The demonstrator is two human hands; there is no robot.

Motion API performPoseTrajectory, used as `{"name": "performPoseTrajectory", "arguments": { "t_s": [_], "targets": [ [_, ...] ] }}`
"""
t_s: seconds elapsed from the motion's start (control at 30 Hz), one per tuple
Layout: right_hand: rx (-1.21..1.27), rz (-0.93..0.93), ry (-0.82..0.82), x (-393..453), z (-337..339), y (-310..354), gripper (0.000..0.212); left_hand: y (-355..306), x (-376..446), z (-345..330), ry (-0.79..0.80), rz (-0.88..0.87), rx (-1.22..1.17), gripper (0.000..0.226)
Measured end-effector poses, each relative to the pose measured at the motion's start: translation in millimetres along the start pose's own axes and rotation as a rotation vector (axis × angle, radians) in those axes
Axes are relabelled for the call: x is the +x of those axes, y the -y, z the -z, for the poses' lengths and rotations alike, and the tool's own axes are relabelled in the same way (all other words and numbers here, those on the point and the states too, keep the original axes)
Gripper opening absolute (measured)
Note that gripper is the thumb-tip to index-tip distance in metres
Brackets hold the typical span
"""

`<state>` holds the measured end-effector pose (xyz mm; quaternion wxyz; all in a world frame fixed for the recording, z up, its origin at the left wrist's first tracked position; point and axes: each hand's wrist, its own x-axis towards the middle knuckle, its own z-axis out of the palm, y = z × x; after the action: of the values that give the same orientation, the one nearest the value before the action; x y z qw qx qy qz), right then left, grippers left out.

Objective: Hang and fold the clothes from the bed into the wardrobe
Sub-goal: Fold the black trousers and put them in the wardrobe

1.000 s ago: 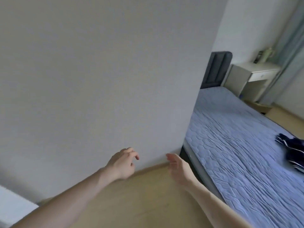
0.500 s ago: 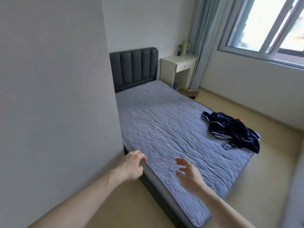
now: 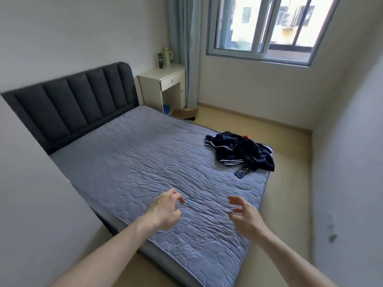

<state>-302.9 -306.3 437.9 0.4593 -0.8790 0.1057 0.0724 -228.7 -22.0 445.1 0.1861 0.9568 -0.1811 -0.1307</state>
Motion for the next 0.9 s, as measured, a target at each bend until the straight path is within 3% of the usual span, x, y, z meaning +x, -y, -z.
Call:
{"name": "performPoseTrajectory", "arguments": {
  "t_s": [0.43, 0.9],
  "targets": [
    [0.034, -0.127, -0.196, 94.1, 142.4, -75.8, 0.05, -121.7, 201.2, -26.9, 0.107, -0.181, -0.012, 0.039],
    [0.0, -0.09, -0.073, 285.9, 332.9, -192.2, 0.046, -273.6, 405.6, -87.0, 0.082, 0.014, -0.092, 0.034]
  ]
}}
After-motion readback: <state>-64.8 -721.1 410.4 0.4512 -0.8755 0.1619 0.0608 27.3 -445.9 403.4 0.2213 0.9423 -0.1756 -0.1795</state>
